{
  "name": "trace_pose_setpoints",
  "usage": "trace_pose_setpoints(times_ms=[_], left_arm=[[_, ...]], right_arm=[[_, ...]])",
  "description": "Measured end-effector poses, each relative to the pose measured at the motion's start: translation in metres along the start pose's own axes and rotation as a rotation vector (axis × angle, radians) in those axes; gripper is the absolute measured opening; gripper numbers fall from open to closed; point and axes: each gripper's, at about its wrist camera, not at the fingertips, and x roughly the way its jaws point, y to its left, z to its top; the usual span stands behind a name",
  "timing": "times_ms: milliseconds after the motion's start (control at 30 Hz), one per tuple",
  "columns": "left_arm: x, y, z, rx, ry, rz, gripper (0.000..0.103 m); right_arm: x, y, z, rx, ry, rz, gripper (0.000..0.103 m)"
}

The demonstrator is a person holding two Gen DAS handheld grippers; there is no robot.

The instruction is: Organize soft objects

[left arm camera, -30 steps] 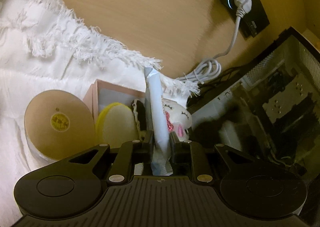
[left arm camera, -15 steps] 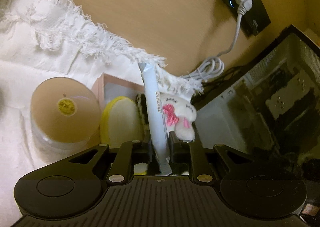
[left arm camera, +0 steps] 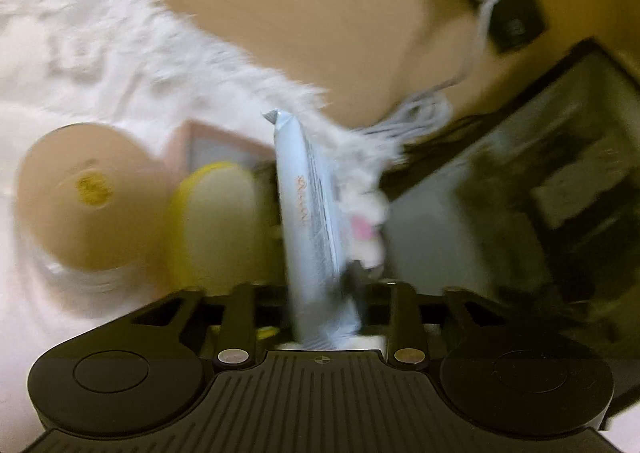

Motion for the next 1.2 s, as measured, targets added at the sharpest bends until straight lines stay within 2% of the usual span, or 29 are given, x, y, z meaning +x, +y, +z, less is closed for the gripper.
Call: trace_pose_setpoints(times_ms=[33,100,200,400,500,600,767,833,967,1033,1067,1133,1167,1200], left_arm=[[0.002,0.002,0.000,-0.004,0.015,0.048,0.043],[-0.003,0.002,-0.001,0.019,0.014,0.097,0.043],[-0.027,-0.006,-0.001,0.108,-0.034,0.158,0.043],[-0.072,-0.024,-0.009,0.295,-0.146,0.229,0.043],[-0.081,-0.029,-0.012,0.328,-0.189,0.257,0.036],[-0.074,-0.028,-0.011,0.329,-0.148,0.267,0.034],[-0.029,-0.026,-0.019,0.365,-0.045,0.279,0.032],[-0.018,-0.026,-0.022,0.378,-0.054,0.257,0.022],[0.007,-0.024,-0.017,0.337,0.011,0.198,0.021],[0.022,-0.026,-0.017,0.350,0.065,0.184,0.019],[0.026,-0.027,-0.019,0.362,0.077,0.185,0.023],[0.022,-0.031,-0.021,0.381,0.056,0.170,0.023],[0.015,-0.032,-0.021,0.379,0.039,0.139,0.023],[0.009,-0.033,-0.019,0.371,0.024,0.114,0.023]], right_arm=[[-0.001,-0.002,-0.002,0.007,0.003,0.002,0.075],[-0.004,-0.005,-0.005,0.005,0.000,-0.004,0.075],[-0.002,-0.005,-0.009,-0.031,0.003,-0.014,0.075],[-0.005,0.004,-0.019,-0.058,-0.019,-0.039,0.075],[-0.009,0.010,-0.020,-0.084,-0.061,-0.060,0.075],[-0.009,0.014,-0.016,-0.094,-0.083,-0.061,0.075],[0.007,0.031,-0.004,-0.088,-0.080,-0.057,0.075],[0.019,0.046,-0.003,-0.122,-0.067,-0.066,0.075],[0.047,0.068,-0.005,-0.214,-0.026,-0.137,0.073],[0.061,0.069,-0.006,-0.244,-0.005,-0.186,0.066],[0.067,0.068,-0.006,-0.255,0.003,-0.202,0.063],[0.072,0.063,-0.005,-0.271,0.013,-0.225,0.046],[0.074,0.060,-0.004,-0.282,0.022,-0.235,0.041],[0.075,0.058,-0.003,-0.295,0.033,-0.243,0.029]])
